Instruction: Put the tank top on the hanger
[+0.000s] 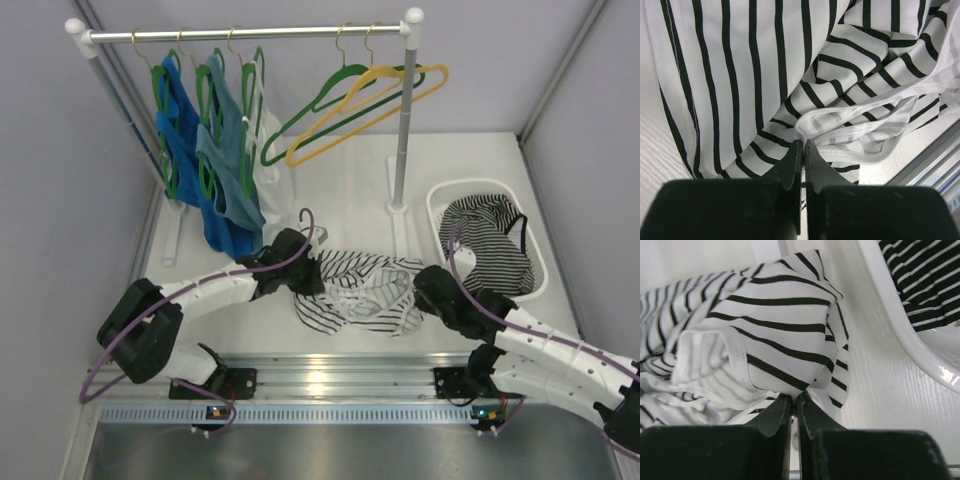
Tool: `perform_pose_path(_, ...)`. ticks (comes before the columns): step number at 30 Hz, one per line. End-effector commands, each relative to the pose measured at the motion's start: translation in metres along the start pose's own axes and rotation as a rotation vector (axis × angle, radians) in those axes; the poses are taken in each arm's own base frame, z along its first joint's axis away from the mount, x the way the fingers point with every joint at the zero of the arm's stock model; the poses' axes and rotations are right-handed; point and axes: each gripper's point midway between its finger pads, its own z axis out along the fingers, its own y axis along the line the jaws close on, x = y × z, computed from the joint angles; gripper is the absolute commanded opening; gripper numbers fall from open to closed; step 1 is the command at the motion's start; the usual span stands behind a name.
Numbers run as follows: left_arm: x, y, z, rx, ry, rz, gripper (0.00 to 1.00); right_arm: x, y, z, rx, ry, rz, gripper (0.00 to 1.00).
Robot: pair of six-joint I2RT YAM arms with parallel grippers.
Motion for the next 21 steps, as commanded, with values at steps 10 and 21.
perform_pose_path(10,-0.143,-0.048,-0.155,-0.044,-0.527,0.077,0.00,-0.174,0.090,-0.118,-0.207,-0.270,-0.071,0.00)
perform_pose_path(21,-0.233,-0.094,-0.309,-0.071,-0.841,0.183,0.00,-0.305,0.180,-0.172,-0.503,-0.351,-0.170,0.00)
